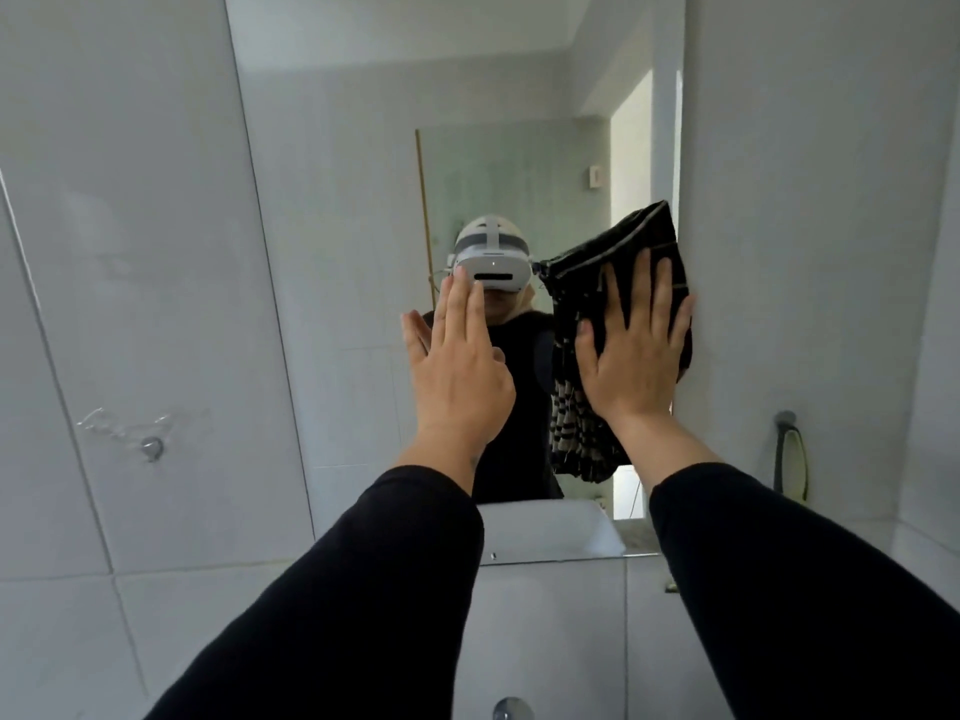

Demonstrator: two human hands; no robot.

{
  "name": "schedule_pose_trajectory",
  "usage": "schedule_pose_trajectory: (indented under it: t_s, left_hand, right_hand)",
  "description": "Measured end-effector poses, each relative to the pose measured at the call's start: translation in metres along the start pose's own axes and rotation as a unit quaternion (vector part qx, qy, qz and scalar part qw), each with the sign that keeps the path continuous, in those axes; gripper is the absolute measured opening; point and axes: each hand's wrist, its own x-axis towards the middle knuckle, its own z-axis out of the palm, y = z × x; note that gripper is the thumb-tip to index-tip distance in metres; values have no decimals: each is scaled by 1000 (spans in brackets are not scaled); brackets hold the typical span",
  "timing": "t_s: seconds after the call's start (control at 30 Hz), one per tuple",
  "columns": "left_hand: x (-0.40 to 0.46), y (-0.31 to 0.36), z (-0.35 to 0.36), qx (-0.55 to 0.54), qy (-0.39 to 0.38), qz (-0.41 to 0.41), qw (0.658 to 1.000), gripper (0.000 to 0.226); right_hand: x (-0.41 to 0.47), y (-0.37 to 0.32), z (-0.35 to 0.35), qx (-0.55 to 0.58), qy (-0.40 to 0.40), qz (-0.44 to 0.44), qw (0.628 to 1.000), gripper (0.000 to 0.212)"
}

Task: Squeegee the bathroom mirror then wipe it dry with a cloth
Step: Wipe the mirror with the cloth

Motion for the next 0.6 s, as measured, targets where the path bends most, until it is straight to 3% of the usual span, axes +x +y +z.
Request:
schedule_pose_trajectory:
  t_s: [0.2,0.6]
  left_hand:
    - [-14,-36,-11,12,-24,-37,999,72]
    - [-46,-125,-25,41,-38,-99,994,78]
  right_hand:
    - [-18,-32,5,9,-11,-13,1000,61]
    - [-29,-145,15,7,-25,-182,983,61]
